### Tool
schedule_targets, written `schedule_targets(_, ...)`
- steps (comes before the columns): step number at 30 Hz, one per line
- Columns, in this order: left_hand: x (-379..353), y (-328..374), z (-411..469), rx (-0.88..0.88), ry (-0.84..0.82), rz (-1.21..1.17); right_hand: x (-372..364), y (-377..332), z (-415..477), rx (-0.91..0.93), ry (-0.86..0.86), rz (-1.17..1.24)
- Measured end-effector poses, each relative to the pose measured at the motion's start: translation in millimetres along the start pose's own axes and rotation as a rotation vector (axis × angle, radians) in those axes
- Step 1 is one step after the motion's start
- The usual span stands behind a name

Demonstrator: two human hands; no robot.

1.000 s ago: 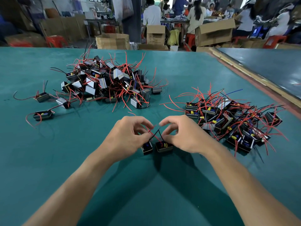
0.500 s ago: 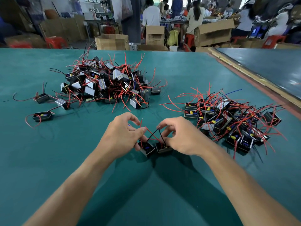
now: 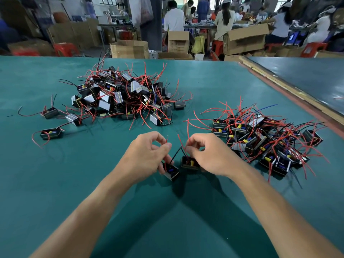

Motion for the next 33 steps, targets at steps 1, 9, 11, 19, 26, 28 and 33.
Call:
schedule_targets(1,0,2,-1,-0.008,-0.022,-0.031,1,0,0,-0.004,0.005,0.025)
schedule_targets(9,-2,6,-2,-0.047,-0.147,-0.106,-1,0,0,-0.066,-0.042,0.240)
schedule_targets(11,-2,5,-2,-0.048,-0.159,-0.101,-1,0,1,-0.059,-0.051,0.237)
schedule_targets(19,0,5,-2,0.000,-0.089,-0.147,1,-5,-2,-0.056,-0.048,0.188)
schedule_targets(26,-5,5,-2,0.004,-0.078,-0.170,3,-16,-7,-0.044,-0.120,0.115)
schedule_targets(28,-6,5,-2,-0.007,-0.077,-0.160,3,-17,-8,-0.046,-0.154,0.140)
schedule_targets(33,-4,4,-1,-0.039,-0.058,-0.159,2,-11,-5,-0.031,-0.103,0.163)
Point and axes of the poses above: each hand's wrist, its own z-axis towards the middle knuckle, its own x-axis out of the back of the hand, y = z × x, the point moved 2 cm from there along z, towards the middle knuckle, and after that the axes turned 5 degrees about -y, right-handed, at the moved point
